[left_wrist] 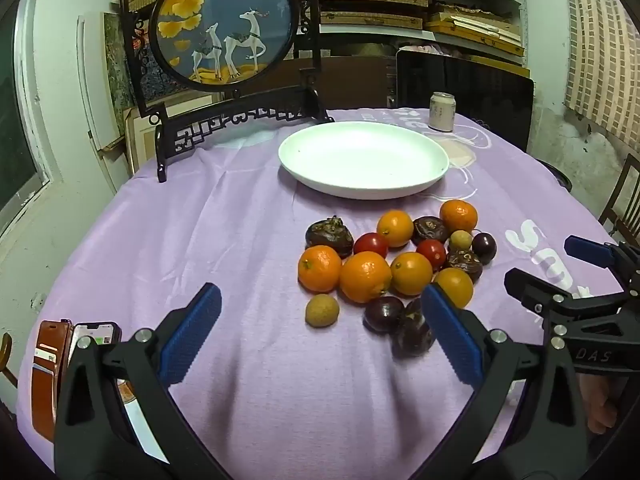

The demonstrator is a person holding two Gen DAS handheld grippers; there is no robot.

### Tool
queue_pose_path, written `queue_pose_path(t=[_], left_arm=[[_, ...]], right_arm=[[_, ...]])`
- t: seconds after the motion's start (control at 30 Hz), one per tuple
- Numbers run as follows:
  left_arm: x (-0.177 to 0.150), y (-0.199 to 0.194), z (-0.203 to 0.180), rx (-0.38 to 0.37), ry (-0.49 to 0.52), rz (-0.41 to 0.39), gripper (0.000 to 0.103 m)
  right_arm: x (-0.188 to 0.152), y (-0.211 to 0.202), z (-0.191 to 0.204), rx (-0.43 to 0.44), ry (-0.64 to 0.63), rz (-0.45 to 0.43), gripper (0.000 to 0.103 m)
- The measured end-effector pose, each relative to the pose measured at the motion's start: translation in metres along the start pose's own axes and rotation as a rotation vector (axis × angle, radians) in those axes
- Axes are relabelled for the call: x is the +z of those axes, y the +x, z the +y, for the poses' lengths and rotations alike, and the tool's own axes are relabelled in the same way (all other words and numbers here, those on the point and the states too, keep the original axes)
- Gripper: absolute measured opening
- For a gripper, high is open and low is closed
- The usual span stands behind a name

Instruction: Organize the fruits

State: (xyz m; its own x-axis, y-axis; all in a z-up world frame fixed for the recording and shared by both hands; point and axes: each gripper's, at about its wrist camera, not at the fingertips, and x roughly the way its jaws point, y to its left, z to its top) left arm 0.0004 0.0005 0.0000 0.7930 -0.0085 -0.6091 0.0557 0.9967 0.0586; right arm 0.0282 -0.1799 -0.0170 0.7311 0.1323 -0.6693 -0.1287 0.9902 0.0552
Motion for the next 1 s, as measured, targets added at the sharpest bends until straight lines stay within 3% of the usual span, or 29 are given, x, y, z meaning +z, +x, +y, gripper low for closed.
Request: queue_pose_path(t=[0.33,1.0], left_arm=[[-0.006,0.001,-0.018,0.021,0.011,-0.033,0.101],[-0.004,0.002,-0.003,0.014,0.004,-0.009,0.101]], right_arm=[[-0.001,-0.001,0.002,-0.008,-0.011,-0.001,0.102],[-0.001,-0.001,0.003,0.007,-0.016,-0.005,0.102]])
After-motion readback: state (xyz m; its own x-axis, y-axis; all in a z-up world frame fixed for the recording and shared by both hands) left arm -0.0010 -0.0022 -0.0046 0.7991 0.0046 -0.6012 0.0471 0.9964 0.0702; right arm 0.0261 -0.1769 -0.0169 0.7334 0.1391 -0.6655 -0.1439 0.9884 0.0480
